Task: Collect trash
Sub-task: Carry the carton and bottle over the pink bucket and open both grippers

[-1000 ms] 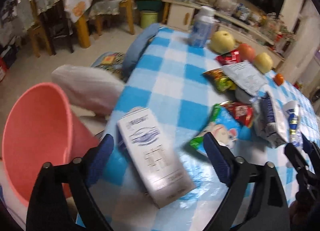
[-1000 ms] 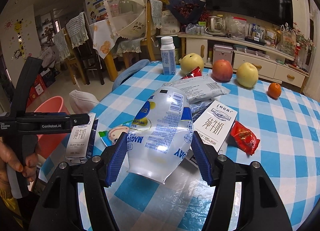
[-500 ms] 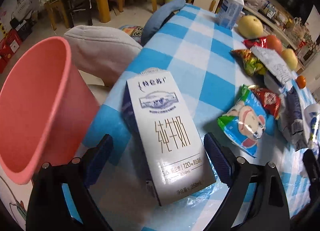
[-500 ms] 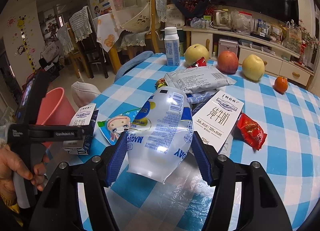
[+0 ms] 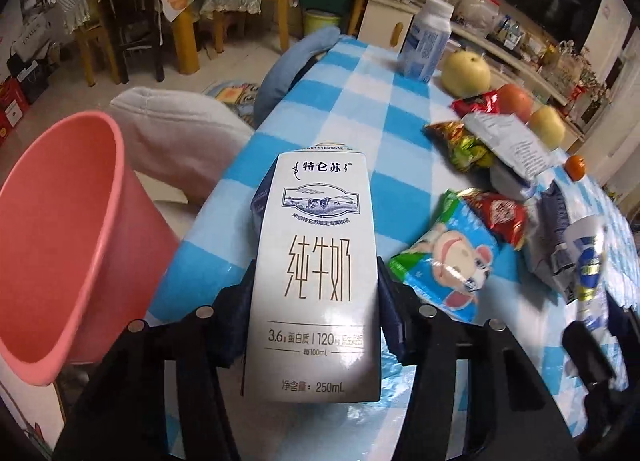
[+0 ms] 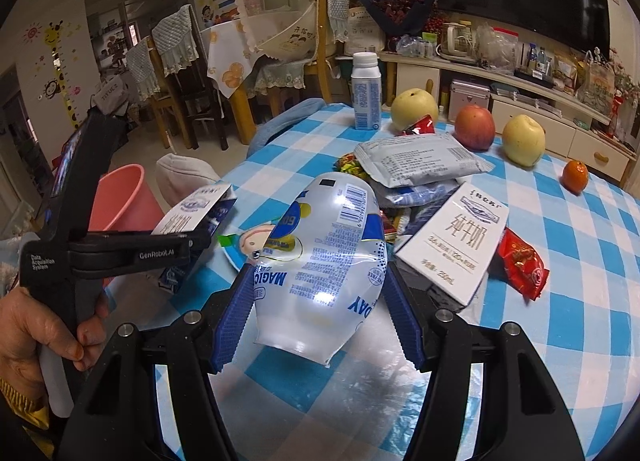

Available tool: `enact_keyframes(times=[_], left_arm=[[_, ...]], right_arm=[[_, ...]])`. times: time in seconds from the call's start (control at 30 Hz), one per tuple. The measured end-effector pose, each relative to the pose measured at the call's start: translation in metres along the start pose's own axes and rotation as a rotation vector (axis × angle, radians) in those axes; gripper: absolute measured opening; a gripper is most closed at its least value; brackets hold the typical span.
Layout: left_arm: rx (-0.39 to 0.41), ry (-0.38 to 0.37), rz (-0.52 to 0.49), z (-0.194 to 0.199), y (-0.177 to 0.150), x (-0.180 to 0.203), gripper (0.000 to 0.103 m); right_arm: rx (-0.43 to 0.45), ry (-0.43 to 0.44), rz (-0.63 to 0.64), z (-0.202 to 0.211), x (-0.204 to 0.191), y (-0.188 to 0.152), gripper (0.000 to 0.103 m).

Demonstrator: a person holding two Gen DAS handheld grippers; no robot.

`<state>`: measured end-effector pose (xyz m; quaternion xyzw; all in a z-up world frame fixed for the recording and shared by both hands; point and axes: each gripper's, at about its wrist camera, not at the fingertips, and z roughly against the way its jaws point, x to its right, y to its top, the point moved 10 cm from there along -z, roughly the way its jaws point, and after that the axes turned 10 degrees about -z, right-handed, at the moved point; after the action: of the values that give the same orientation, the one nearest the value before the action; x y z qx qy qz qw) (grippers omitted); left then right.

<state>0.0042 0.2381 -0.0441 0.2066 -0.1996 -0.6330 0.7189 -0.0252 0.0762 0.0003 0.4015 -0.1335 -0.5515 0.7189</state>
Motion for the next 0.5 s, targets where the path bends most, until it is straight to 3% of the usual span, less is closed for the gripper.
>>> enact_keyframes(times=[0.23, 0.5], left_arm=[[0.125, -0.051, 0.100, 0.041, 0.027, -0.034, 0.055], [0.232, 0.053, 0.310, 0.084, 0.031, -0.138, 0.055]], right_arm=[[-0.012, 0.058, -0.006, -0.005, -0.031, 0.005, 0.064], [-0.013, 0.204, 0.078, -0.015, -0.131, 0.018, 0.064]])
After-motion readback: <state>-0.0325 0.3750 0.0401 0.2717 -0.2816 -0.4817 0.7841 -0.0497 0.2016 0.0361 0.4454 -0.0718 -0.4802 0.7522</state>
